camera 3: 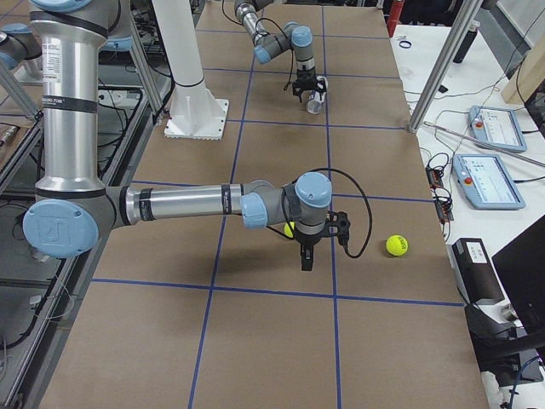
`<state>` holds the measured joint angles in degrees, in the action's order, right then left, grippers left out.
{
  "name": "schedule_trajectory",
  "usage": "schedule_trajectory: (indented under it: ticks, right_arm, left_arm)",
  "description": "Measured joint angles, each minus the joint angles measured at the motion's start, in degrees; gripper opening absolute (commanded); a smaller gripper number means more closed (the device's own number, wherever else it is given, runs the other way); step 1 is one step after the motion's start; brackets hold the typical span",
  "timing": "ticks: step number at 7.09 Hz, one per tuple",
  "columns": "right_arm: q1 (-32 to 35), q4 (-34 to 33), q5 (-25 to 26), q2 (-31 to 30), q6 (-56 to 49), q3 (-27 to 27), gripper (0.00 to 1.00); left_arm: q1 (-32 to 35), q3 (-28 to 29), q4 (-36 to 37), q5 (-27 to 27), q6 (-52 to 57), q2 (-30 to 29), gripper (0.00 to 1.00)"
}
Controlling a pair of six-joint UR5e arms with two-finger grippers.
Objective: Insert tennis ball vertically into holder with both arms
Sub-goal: 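Reach the left gripper to the white Wilson tube and grasp it, then lift the tube with the left gripper and stand it upright, open end up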
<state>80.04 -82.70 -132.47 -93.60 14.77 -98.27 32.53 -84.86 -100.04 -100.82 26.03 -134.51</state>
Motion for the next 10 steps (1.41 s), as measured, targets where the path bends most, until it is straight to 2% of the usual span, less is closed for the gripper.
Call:
schedule_trajectory:
  ticks: [8, 10]
  right_arm:
    - [-0.2, 0.1, 0.0, 0.1, 0.0, 0.1, 1.0]
    - [-0.3, 0.1, 0.0, 0.1, 0.0, 0.1, 1.0]
  left_arm:
    - [-1.0, 5.6, -2.3, 1.9, 2.7, -1.4, 0.96]
    - [-1.0, 7.0, -4.0, 2.1, 2.9, -1.5, 0.91]
